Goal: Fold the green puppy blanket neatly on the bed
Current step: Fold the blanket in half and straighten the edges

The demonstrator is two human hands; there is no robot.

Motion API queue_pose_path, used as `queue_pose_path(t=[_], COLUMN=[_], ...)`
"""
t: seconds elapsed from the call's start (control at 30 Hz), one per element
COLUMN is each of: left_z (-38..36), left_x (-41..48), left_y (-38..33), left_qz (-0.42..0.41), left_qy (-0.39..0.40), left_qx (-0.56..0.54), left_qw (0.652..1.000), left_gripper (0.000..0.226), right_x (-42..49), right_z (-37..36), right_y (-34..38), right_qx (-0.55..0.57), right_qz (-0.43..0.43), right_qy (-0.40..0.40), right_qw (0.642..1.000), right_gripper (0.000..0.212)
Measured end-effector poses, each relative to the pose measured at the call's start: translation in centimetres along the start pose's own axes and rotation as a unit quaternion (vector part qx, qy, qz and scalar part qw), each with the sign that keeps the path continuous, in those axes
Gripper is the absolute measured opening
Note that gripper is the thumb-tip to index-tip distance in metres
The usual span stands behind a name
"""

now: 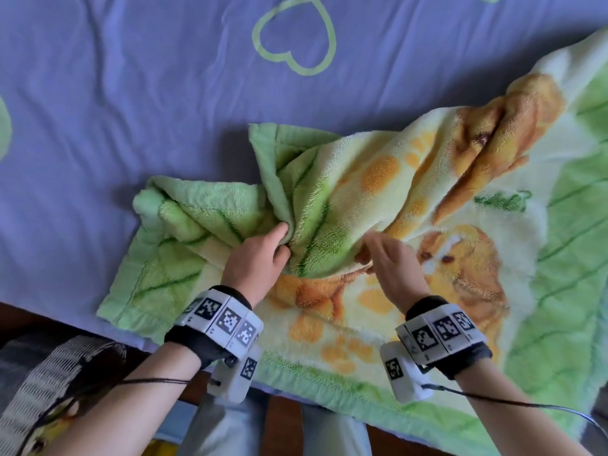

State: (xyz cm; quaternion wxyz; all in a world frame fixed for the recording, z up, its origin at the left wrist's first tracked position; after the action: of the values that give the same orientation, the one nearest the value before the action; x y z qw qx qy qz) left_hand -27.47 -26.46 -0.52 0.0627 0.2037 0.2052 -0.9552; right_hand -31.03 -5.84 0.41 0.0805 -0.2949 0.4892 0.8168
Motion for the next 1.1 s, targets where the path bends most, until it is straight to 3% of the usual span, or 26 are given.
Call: queue_pose_path(t=[0.07, 0.13, 0.27, 0.37, 0.43, 0.5, 0.53, 0.6, 0.67, 0.7, 0.83, 0.97, 1.1], left_z=[-0.2, -0.5, -0.6, -0.5, -0.5, -1.2, -1.5, -1.9, -2.3, -2.6, -2.8, -2.9, -2.4], left_x=[-0.7, -1.6, -3.6, -4.9, -5.5, -6.0, -6.3, -6.8, -7.2, -7.4, -7.7, -7.6, -7.5], left_y=[-0.6, -1.1, -2.0, -2.9, -3.6, -4.3, -4.4, -4.3, -3.9, -3.7, -2.4, -0.6, -0.6], left_qz=[-0.022, -0.049, -0.087, -0.123, -0.151, -0.181, -0.189, -0.195, -0.187, -0.181, -0.139, -0.077, -0.040], left_qy=[0.006, 0.023, 0.051, 0.037, 0.020, 0.030, 0.037, 0.029, 0.036, 0.042, 0.057, 0.116, 0.147], left_qx=[0.031, 0.054, 0.065, 0.110, 0.138, 0.150, 0.155, 0.158, 0.150, 0.143, 0.087, -0.020, -0.109], left_qw=[0.999, 0.997, 0.993, 0.986, 0.979, 0.971, 0.969, 0.967, 0.970, 0.972, 0.985, 0.990, 0.982], left_gripper=[0.027, 0.024, 0.013, 0.017, 0.019, 0.020, 0.020, 0.021, 0.022, 0.023, 0.025, 0.045, 0.053], right_x=[-0.3, -0.2, 0.6, 1.7, 2.2, 2.5, 2.6, 2.7, 2.7, 2.7, 2.8, 2.0, 0.4], right_z=[1.4, 2.3, 1.1, -1.8, -3.5, -4.5, -4.9, -5.3, -5.3, -5.1, -4.3, -4.0, -4.0], right_y=[2.1, 4.5, 9.1, 9.5, 8.4, 6.9, 6.2, 5.2, 4.8, 4.6, 4.1, 4.2, 6.4], right_qx=[0.056, 0.031, -0.025, -0.113, -0.209, -0.282, -0.307, -0.329, -0.323, -0.309, -0.193, -0.071, -0.028], right_qz=[0.029, 0.076, 0.167, 0.117, 0.046, -0.016, -0.034, -0.042, -0.037, -0.038, -0.074, -0.088, -0.006], right_qy=[-0.072, -0.103, -0.070, 0.011, 0.061, 0.103, 0.118, 0.122, 0.100, 0.088, 0.062, 0.026, -0.009], right_qw=[0.995, 0.991, 0.983, 0.987, 0.975, 0.954, 0.944, 0.935, 0.940, 0.946, 0.976, 0.993, 1.000], right_gripper=[0.045, 0.042, 0.018, 0.049, 0.075, 0.089, 0.086, 0.058, 0.026, 0.022, 0.033, 0.039, 0.051])
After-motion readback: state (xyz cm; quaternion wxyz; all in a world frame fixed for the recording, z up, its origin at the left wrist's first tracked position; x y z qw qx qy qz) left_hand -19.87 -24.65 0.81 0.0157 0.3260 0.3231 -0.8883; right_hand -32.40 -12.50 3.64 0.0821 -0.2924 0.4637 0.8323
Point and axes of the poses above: each hand's wrist, its own x-axis towards the middle knuckle, its own z-axis out of the back of the hand, y = z × x, the point moved 5 cm from there along x, towards the middle knuckle, and after that the axes turned 11 degrees about x, right-handed, at the moved point
